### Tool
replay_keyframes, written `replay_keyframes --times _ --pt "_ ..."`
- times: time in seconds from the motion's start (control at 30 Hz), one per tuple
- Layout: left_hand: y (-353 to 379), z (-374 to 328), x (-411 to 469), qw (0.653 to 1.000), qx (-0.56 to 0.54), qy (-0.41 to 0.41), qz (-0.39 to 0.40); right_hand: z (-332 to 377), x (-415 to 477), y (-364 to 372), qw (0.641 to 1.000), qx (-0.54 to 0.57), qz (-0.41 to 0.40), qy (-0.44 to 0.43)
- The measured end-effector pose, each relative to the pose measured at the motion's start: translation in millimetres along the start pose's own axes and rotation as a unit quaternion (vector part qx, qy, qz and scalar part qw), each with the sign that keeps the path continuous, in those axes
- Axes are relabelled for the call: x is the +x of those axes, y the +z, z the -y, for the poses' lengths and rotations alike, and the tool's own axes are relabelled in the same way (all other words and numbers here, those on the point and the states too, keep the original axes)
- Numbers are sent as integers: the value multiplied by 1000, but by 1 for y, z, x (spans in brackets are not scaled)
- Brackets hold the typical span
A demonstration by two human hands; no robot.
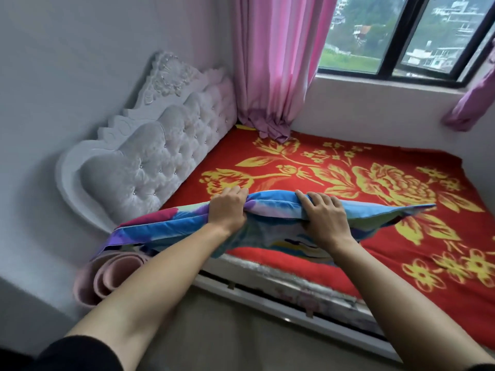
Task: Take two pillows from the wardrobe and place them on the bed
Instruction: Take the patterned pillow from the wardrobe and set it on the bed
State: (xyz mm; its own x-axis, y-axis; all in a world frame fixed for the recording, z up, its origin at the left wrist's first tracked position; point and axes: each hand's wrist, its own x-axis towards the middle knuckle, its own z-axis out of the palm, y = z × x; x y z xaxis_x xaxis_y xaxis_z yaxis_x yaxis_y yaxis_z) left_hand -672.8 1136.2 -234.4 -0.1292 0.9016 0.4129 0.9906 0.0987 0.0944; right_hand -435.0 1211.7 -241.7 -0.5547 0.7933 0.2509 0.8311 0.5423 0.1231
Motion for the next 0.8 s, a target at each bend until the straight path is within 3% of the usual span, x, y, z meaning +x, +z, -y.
replay_keyframes --times 0.4,0.6,0.8 --pt "104 61 155 998 1 3 64 -24 173 90 999 19 50 8" --pt "144 103 247 992 9 -50 114 -34 305 139 996 21 81 -19" --pt "160 166 311 989 -3 -126 78 -10 426 154 996 27 36 -76"
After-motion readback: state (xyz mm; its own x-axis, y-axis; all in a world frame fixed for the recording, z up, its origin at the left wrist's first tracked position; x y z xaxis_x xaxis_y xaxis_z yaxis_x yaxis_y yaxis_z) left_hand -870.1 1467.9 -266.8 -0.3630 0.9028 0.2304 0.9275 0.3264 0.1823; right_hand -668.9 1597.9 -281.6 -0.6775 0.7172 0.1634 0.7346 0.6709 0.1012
